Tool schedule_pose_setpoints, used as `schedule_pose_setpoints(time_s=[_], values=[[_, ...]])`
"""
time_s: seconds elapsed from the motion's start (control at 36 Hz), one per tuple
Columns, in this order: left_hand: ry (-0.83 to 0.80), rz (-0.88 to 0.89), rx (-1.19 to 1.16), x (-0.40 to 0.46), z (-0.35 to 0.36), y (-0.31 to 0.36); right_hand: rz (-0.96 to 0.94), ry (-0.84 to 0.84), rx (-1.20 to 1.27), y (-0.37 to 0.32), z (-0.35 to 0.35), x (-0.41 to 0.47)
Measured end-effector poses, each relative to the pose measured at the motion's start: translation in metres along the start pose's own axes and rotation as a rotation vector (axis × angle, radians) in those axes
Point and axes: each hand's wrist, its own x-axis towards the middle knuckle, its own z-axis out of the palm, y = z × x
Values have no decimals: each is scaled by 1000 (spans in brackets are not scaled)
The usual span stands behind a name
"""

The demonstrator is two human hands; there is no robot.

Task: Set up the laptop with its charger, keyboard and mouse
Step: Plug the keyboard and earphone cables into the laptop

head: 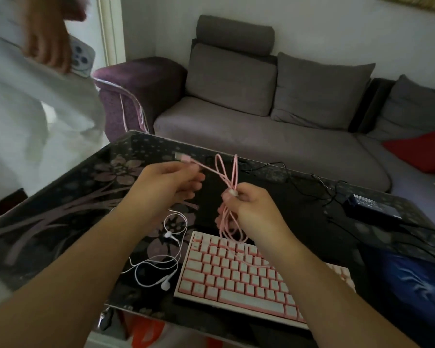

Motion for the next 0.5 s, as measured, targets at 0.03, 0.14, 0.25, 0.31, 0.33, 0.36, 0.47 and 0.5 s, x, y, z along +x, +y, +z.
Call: schedule_pose_setpoints(time_s=[0.03, 0.14, 0.25, 0.31, 0.33, 0.36, 0.47, 0.5], values=[[2, -2, -7, 0, 2, 0, -9, -12, 33, -1, 5, -1], [-68, -6, 11, -4, 15, -3, -82, -42, -46, 1, 29, 2], [84, 16, 25, -1, 17, -5, -86, -165, -86, -6, 49, 5], [114, 1, -36, 0, 16, -6, -53, -212, -116, -8, 55, 7], [126, -12, -49, 2, 15, -8, -46, -235, -151, -8, 57, 9], [134, -28, -53, 5, 14, -11, -44, -256, -193, -7, 59, 10], [127, -135, -178, 20, 10, -19, -39, -334, -262, -3, 65, 16], [125, -172, -216, 26, 8, -20, -23, -367, -266, -2, 64, 18]])
